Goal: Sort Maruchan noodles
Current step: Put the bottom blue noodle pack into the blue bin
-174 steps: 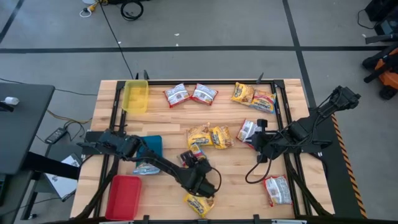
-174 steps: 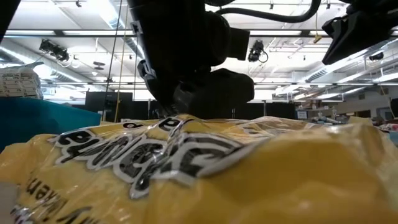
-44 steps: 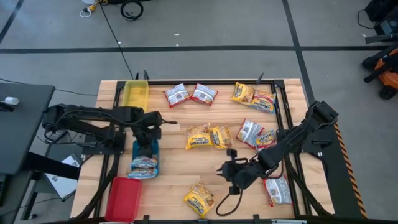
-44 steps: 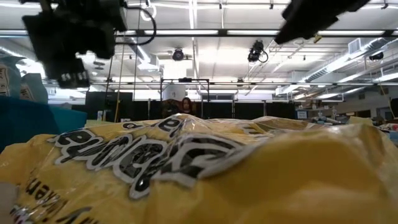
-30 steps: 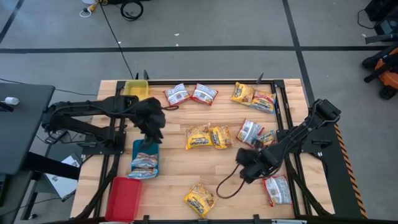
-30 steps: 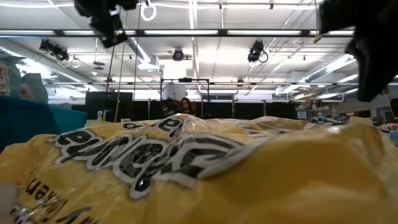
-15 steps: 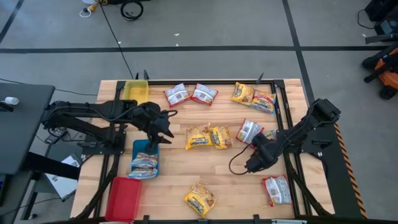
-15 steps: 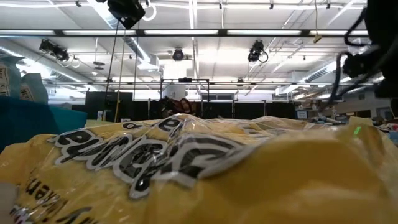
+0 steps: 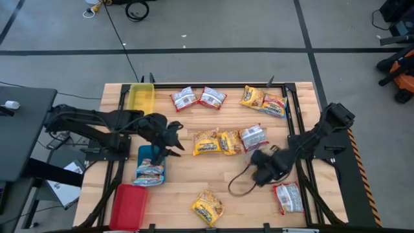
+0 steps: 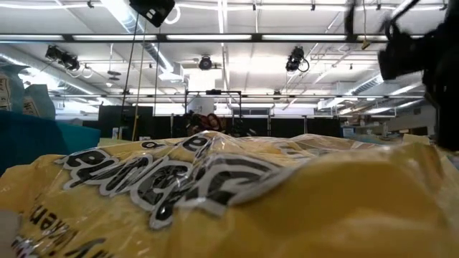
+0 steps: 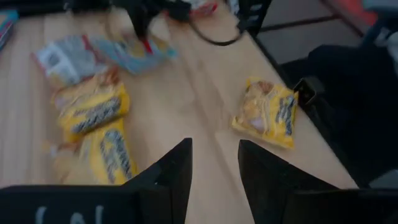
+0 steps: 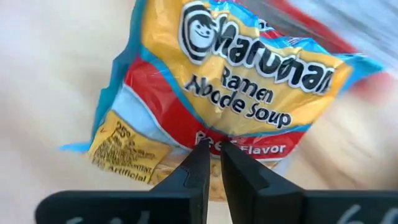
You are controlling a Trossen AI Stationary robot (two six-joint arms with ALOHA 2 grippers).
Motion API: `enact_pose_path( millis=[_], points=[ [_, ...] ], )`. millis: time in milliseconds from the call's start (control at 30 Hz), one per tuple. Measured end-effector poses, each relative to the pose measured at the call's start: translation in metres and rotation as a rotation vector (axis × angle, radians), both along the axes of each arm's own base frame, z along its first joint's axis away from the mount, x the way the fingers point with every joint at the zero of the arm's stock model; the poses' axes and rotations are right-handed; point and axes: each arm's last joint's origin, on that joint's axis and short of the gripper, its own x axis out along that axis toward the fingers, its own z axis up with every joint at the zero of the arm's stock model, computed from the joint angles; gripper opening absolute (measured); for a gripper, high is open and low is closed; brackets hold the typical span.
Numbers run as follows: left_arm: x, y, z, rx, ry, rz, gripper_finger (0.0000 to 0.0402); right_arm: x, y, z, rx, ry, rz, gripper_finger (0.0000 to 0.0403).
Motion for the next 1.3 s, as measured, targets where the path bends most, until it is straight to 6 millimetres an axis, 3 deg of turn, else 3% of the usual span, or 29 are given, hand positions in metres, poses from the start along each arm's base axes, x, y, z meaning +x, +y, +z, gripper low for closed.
enact_pose_path(
  millis=[133, 267, 467, 700, 867, 967, 1167, 1300],
  points=[
    [0.010, -0.011, -0.019, -0.059, -0.039, -0.007, 0.0135, 0.016, 0.031, 0.005, 0.148, -0.228, 0.263, 0.0031],
    [0.024, -0.024, -0.042, -0.074, -0.032, -0.024, 0.0135, 0.020, 0.052, 0.012, 0.268, -0.357, 0.371, 0.0019],
    [0.049, -0.050, -0.077, -0.045, 0.000, -0.098, 0.0135, 0.008, 0.066, 0.011, 0.384, -0.307, 0.335, 0.0009],
    [0.070, -0.067, -0.098, -0.018, -0.089, -0.159, 0.0148, 0.004, 0.077, -0.005, 0.416, -0.235, 0.302, 0.0010],
    [0.080, -0.070, -0.110, -0.023, -0.100, -0.154, 0.0185, 0.013, 0.073, -0.033, 0.351, -0.163, 0.280, 0.0011],
    [0.082, -0.075, -0.120, -0.014, -0.083, -0.169, 0.0210, 0.025, 0.066, -0.038, 0.308, -0.193, 0.278, 0.0011],
    [0.088, -0.093, -0.137, 0.133, -0.168, -0.230, 0.0240, 0.049, 0.038, -0.029, -0.016, -0.401, 0.313, 0.0011],
    [0.088, -0.099, -0.147, 0.320, -0.189, -0.195, 0.0243, 0.055, 0.029, -0.021, -0.058, -0.427, 0.329, 0.0011]
  ],
)
